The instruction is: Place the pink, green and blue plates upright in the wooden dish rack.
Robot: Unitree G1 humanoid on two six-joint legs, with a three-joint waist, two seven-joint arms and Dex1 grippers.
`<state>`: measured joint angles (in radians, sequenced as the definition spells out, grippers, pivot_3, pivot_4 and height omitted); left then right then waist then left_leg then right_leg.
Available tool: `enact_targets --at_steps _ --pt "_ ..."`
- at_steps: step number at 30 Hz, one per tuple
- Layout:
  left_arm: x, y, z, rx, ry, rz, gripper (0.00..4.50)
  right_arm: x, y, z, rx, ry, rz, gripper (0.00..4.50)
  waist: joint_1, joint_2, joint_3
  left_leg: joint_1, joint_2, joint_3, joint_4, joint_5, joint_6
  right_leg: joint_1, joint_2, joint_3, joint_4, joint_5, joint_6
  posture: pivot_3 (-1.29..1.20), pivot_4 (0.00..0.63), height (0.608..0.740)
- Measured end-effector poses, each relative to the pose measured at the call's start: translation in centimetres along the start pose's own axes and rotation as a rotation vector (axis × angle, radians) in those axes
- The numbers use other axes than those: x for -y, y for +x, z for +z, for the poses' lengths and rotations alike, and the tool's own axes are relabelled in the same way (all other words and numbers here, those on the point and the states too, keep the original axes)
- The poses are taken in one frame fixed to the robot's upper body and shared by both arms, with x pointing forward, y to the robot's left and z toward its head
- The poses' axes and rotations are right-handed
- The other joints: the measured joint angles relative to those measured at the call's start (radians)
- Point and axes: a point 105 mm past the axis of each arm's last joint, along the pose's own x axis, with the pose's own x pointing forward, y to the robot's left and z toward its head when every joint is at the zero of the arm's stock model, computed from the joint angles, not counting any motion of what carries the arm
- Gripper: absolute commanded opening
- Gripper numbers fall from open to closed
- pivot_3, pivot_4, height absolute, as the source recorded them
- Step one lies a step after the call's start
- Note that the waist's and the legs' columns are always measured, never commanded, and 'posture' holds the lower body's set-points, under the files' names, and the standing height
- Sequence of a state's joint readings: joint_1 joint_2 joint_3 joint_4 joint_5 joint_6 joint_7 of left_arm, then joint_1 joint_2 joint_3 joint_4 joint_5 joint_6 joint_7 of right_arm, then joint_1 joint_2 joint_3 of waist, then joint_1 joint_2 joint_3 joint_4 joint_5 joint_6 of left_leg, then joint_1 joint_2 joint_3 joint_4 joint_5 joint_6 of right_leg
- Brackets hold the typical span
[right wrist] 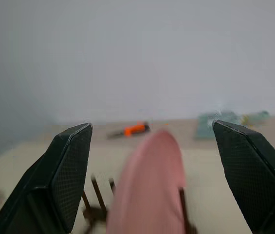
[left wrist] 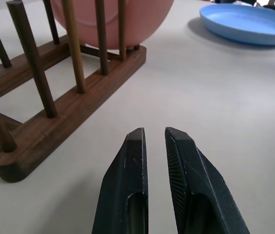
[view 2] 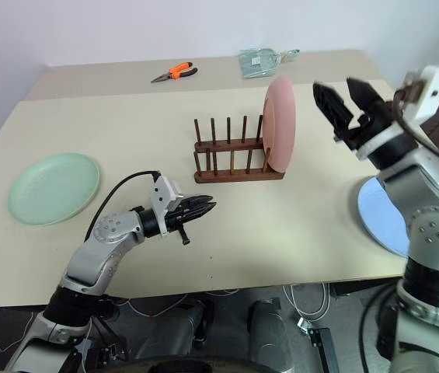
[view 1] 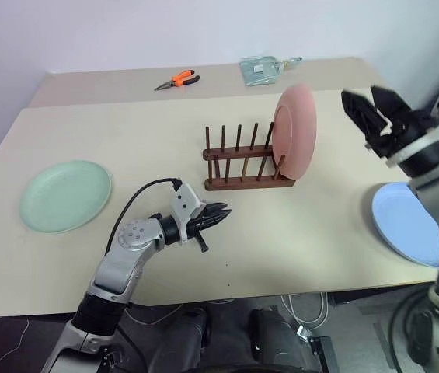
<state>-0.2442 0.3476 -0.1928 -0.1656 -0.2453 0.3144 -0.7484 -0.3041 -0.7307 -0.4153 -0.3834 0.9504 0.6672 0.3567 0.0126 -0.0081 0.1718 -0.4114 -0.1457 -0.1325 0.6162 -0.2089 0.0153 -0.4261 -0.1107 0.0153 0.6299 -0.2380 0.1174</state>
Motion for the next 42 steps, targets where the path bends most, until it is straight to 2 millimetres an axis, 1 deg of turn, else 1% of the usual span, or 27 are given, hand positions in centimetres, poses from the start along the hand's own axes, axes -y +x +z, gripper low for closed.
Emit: enact_targets --at_steps 2,4,5,7,8,9,10,12,13,14,16,18,19,21,25,26,27,28,30,33,35,37,38,40,42 --pt "-2.0 -0.7 0.3 0.027 -0.035 0.105 1.51 -1.7 -1.2 -2.4 -0.157 -0.09 0.094 4.5 -0.002 0.0 0.0 0.0 0.0 0.0 0.0 0.0 0.0 0.0 0.0 0.0 0.0 0.0 0.0 0.0 0.15 0.72" --pt "-4.8 -1.9 0.7 0.054 -0.064 0.251 2.5 -3.7 -1.6 -4.4 -0.261 -0.159 0.191 4.5 -0.007 0.0 0.0 0.0 0.001 0.0 0.0 0.0 0.0 0.0 0.0 0.0 0.0 0.0 0.001 0.0 0.15 0.72" --pt "-6.7 -2.9 1.1 0.068 -0.071 0.351 3.0 -4.8 -1.7 -5.6 -0.323 -0.215 0.244 4.5 -0.008 0.0 0.0 0.0 0.001 0.0 0.001 0.0 0.0 0.0 0.0 0.0 0.001 0.0 0.001 0.0 0.15 0.72" --pt "-10.3 -5.4 1.4 0.079 -0.066 0.562 3.97 -6.7 -1.8 -7.6 -0.395 -0.289 0.342 4.5 -0.009 -0.002 0.001 0.001 0.002 0.0 0.001 0.0 0.0 0.0 0.0 -0.002 0.0 0.0 0.002 0.0 0.15 0.72" --pt "-12.7 -7.8 1.6 0.073 -0.057 0.717 4.46 -7.9 -1.8 -9.0 -0.422 -0.307 0.4 4.5 -0.01 -0.003 0.001 0.001 0.002 0.0 0.0 0.0 0.0 0.0 0.0 -0.002 0.0 0.0 0.002 0.0 0.15 0.72" --pt "-14.5 -10.2 1.7 0.063 -0.043 0.848 4.46 -8.8 -1.7 -10.1 -0.433 -0.309 0.439 4.5 -0.011 -0.004 0.001 0.001 0.002 0.0 0.0 0.0 0.0 0.0 0.0 -0.002 0.0 0.001 0.002 0.0 0.15 0.72" --pt "-15.8 -12.4 1.8 0.048 -0.03 0.965 4.46 -9.5 -1.4 -10.8 -0.436 -0.31 0.469 4.5 -0.01 -0.004 0.001 0.001 0.001 0.001 0.0 0.0 0.0 0.0 0.0 -0.002 0.0 0.001 0.002 0.0 0.15 0.72" --pt "-17.6 -16.8 1.9 0.022 -0.03 1.187 4.46 -10.6 -0.9 -11.7 -0.424 -0.323 0.519 4.5 -0.004 -0.004 0.002 0.001 0.0 0.001 0.0 0.0 0.0 0.0 -0.001 -0.002 0.0 0.0 0.003 0.0 0.15 0.72" --pt "-18.0 -18.4 1.7 0.002 -0.039 1.273 4.46 -10.9 -0.5 -11.9 -0.418 -0.337 0.532 4.5 0.0 -0.004 0.002 0.001 -0.001 0.001 0.001 0.0 0.0 0.0 -0.001 -0.002 -0.001 0.0 0.003 0.0 0.15 0.72" --pt "-18.3 -20.5 1.2 -0.032 -0.058 1.375 4.46 -11.0 0.0 -12.1 -0.407 -0.354 0.545 4.5 0.001 -0.005 0.002 0.001 -0.001 0.001 0.001 0.0 0.0 0.0 -0.001 -0.002 -0.001 0.0 0.003 0.0 0.15 0.72" --pt "-18.2 -24.4 -0.3 -0.088 -0.135 1.551 4.46 -11.3 0.8 -12.3 -0.388 -0.37 0.562 4.5 0.003 -0.007 0.001 0.001 -0.001 0.0 0.001 -0.001 -0.001 0.0 -0.001 -0.003 -0.001 0.0 0.003 0.0 0.15 0.72" --pt "-17.4 -27.3 -1.8 -0.138 -0.211 1.66 4.46 -11.3 1.2 -12.7 -0.388 -0.371 0.57 4.5 0.004 -0.009 0.001 0.001 -0.001 0.0 0.002 -0.002 -0.002 0.0 -0.001 -0.004 0.0 0.0 0.003 0.0 0.15 0.72" --pt "-16.9 -28.1 -2.4 -0.149 -0.247 1.68 4.46 -11.1 1.4 -12.9 -0.39 -0.372 0.571 4.5 0.005 -0.009 0.001 0.001 -0.001 0.0 0.002 -0.002 -0.002 0.001 -0.001 -0.004 0.0 0.001 0.003 0.0 0.15 0.72" --pt "-16.0 -28.2 -3.2 -0.133 -0.354 1.668 4.46 -10.8 1.7 -13.2 -0.391 -0.379 0.568 4.5 0.009 -0.009 0.001 0.001 -0.001 -0.001 0.003 -0.002 -0.003 0.0 -0.001 -0.005 0.0 0.001 0.003 0.0 0.15 0.72" --pt "-14.2 -26.4 -5.5 -0.063 -0.652 1.576 4.46 -10.7 2.0 -13.4 -0.382 -0.391 0.576 4.5 0.013 -0.01 0.0 0.001 -0.001 -0.001 0.005 -0.002 -0.003 0.001 -0.001 -0.006 0.001 0.001 0.003 0.0 0.15 0.72" --pt "-13.9 -25.9 -5.9 -0.062 -0.693 1.547 4.46 -10.7 2.0 -13.4 -0.381 -0.391 0.578 4.5 0.013 -0.01 0.0 0.001 -0.001 -0.001 0.005 -0.002 -0.003 0.001 -0.001 -0.006 0.001 0.001 0.003 0.0 0.15 0.72" --pt "-13.9 -25.6 -5.6 -0.046 -0.71 1.529 3.95 -10.8 2.1 -13.4 -0.377 -0.392 0.578 4.5 0.014 -0.011 0.001 0.001 -0.001 -0.001 0.005 -0.002 -0.003 0.002 -0.001 -0.006 0.001 0.001 0.003 0.0 0.15 0.72" --pt "-13.9 -25.3 -5.4 -0.024 -0.74 1.511 3.59 -10.9 2.2 -13.4 -0.37 -0.39 0.577 4.5 0.014 -0.01 0.0 0.001 -0.001 -0.001 0.005 -0.002 -0.003 0.002 -0.001 -0.006 0.002 0.001 0.003 0.0 0.15 0.72" --pt "-14.0 -24.6 -5.4 0.016 -0.8 1.496 2.59 -11.0 2.3 -13.4 -0.362 -0.394 0.575 4.5 0.017 -0.01 0.0 0.001 -0.001 -0.001 0.005 -0.002 -0.003 0.002 -0.001 -0.006 0.001 0.001 0.003 0.0 0.15 0.72" --pt "-14.3 -24.9 -5.5 0.048 -0.863 1.532 1.07 -10.6 2.3 -13.2 -0.36 -0.403 0.552 4.5 0.023 -0.011 0.0 0.001 -0.001 -0.001 0.005 -0.002 -0.003 0.002 -0.001 -0.005 0.001 0.001 0.003 0.0 0.15 0.72" --pt "-14.6 -25.0 -5.5 0.048 -0.865 1.537 0.09 -10.1 2.3 -13.1 -0.367 -0.398 0.529 4.5 0.025 -0.011 0.0 0.001 -0.001 -0.001 0.005 -0.002 -0.003 0.002 -0.001 -0.005 0.001 0.001 0.003 0.0 0.15 0.72" --pt "-15.4 -24.6 -4.2 0.091 -0.814 1.514 0.09 -9.7 2.3 -12.9 -0.372 -0.395 0.507 4.5 0.026 -0.011 0.0 0.001 -0.001 -0.001 0.005 -0.002 -0.004 0.002 -0.001 -0.005 0.001 0.001 0.003 0.0 0.15 0.72" --pt "-15.9 -24.3 -3.2 0.132 -0.769 1.491 0.09 -9.6 2.3 -12.9 -0.371 -0.403 0.498 4.5 0.028 -0.011 0.0 0.001 -0.001 -0.001 0.005 -0.002 -0.004 0.002 -0.001 -0.006 0.001 0.001 0.003 0.0 0.15 0.72" --pt "-16.8 -22.7 -0.6 0.211 -0.675 1.412 0.09 -9.3 2.6 -12.6 -0.359 -0.441 0.476 4.5 0.03 -0.011 0.0 0.001 -0.001 -0.001 0.006 -0.002 -0.004 0.002 -0.001 -0.006 0.001 0.001 0.003 0.0 0.15 0.72" --pt "-17.2 -20.5 2.5 0.274 -0.57 1.305 0.09 -9.3 3.2 -12.0 -0.32 -0.497 0.449 4.5 0.028 -0.012 0.001 0.001 -0.001 -0.001 0.006 -0.002 -0.004 0.003 -0.001 -0.006 0.001 0.001 0.003 0.0 0.15 0.72"
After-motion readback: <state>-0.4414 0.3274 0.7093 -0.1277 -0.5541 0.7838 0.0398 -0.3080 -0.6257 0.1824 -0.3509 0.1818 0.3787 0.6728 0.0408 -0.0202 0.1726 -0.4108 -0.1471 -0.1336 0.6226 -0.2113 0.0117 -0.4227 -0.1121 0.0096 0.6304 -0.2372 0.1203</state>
